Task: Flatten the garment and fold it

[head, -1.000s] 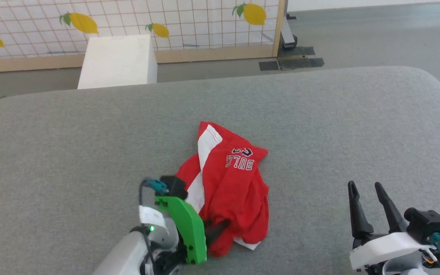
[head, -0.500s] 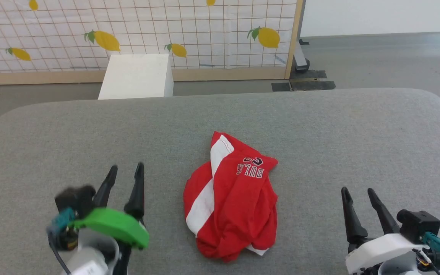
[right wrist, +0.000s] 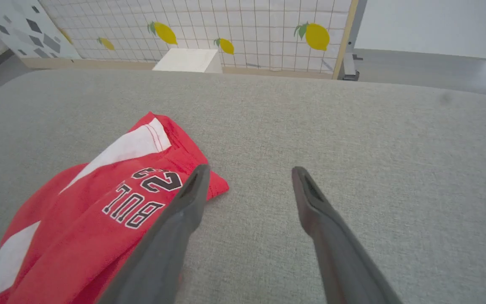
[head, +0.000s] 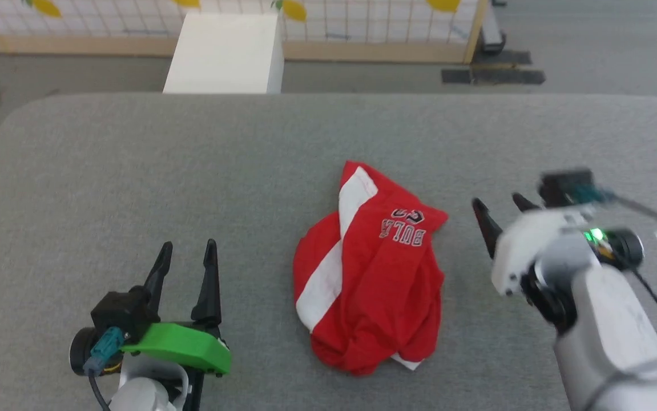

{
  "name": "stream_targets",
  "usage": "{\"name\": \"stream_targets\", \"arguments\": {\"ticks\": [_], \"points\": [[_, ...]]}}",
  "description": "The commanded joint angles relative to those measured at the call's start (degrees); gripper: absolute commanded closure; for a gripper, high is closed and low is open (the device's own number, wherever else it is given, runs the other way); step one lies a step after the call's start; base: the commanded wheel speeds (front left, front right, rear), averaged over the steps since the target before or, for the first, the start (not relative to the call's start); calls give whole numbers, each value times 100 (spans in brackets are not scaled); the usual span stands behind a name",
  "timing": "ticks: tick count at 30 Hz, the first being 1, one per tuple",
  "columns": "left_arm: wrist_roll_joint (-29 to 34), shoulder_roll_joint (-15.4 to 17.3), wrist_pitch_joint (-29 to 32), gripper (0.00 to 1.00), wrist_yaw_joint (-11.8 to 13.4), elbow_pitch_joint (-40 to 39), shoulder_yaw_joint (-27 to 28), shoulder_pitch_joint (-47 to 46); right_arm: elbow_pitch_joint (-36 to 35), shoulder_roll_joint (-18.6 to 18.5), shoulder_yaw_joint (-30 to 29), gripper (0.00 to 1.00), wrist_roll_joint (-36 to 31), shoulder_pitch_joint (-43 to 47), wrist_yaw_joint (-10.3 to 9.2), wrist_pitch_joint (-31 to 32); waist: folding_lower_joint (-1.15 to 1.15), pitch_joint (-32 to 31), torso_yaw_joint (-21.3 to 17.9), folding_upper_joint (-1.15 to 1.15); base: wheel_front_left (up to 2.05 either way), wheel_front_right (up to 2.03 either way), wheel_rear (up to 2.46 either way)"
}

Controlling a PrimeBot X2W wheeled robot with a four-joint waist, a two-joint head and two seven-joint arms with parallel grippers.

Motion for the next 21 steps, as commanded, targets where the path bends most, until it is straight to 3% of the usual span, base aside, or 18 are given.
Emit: {"name": "stream_targets", "arguments": {"ticks": [1,8,16,17,19,21], "points": [[109,-14,-26,0,-60,-35,43,-147,207,4,94,0,-146,-321,-9,386,0,501,430,0,0,0,0],[341,-218,-26,0,-294,-58,71,-556,1238,4,378,0,-949,-1509,-9,1731,0,929,893,0,0,0,0],[450,-470,-27,0,-566,158,124,-670,2058,3,387,0,-1327,-1655,-9,2221,0,1058,1154,0,0,0,0],[463,-491,-27,0,-592,190,139,-660,2134,3,385,51,-1309,-1641,-9,2261,0,1040,1148,0,0,0,0],[480,-529,-27,0,-626,235,183,-629,2186,3,361,100,-1184,-1635,-9,2199,0,984,1106,0,0,0,0],[492,-563,-27,0,-647,263,241,-598,2126,3,292,100,-1058,-1671,-9,1992,0,913,1027,0,0,0,0]]}}
